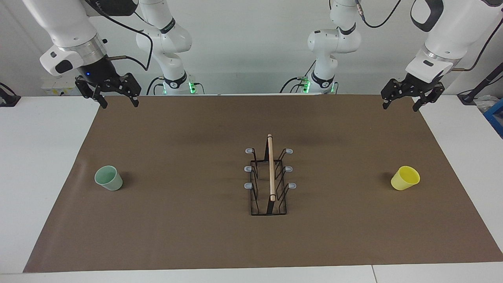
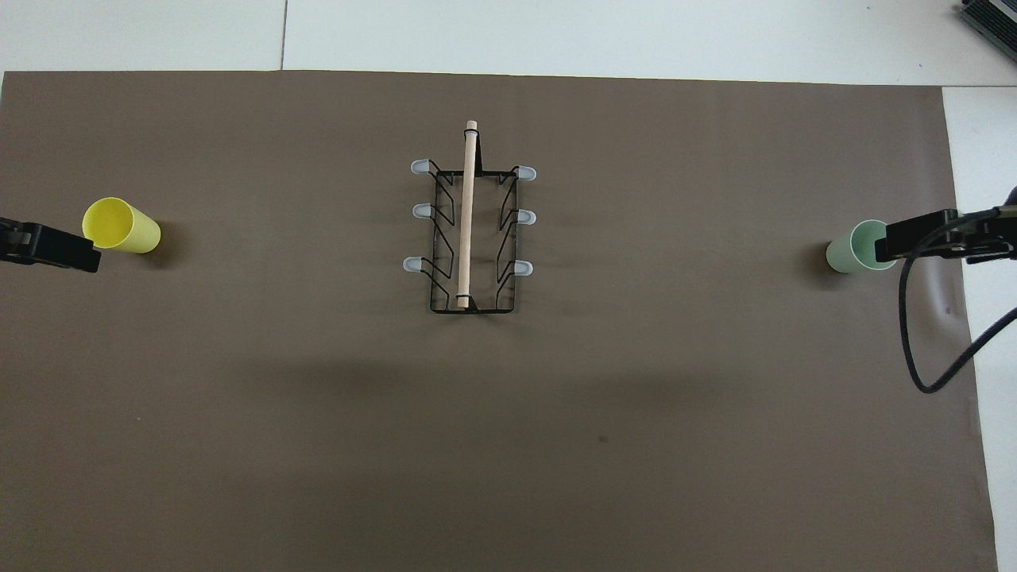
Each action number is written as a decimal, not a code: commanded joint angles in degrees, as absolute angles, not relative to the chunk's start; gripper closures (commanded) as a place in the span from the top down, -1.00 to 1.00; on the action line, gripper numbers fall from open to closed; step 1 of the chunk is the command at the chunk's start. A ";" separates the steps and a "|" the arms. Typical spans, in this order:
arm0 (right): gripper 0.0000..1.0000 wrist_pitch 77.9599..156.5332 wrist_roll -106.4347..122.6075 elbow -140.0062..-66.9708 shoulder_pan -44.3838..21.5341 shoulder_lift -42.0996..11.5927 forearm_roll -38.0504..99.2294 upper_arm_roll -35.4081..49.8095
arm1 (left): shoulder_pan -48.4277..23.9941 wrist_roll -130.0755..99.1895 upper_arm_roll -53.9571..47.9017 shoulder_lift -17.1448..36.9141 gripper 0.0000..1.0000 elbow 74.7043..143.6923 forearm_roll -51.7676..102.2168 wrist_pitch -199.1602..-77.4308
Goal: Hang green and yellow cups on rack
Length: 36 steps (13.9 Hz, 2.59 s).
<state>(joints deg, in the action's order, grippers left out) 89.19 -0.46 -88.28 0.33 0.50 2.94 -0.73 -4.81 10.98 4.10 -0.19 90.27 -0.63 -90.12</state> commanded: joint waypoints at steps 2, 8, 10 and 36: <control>1.00 88.59 0.26 -87.19 0.26 0.00 1.93 -0.70 | -4.04 10.37 3.43 -1.05 1.00 90.70 -1.32 -89.56; 1.00 88.59 2.02 -87.36 0.62 -0.09 1.93 -0.88 | -4.39 9.76 3.60 -1.58 1.00 92.02 -1.32 -89.65; 1.00 88.42 2.02 -87.36 0.70 -0.09 1.93 -0.88 | -4.13 9.49 3.60 -1.58 1.00 91.85 -1.32 -90.44; 1.00 88.94 7.99 -89.74 0.09 -3.86 -5.09 -1.32 | -4.83 -39.97 22.31 24.42 0.91 71.56 22.67 -88.15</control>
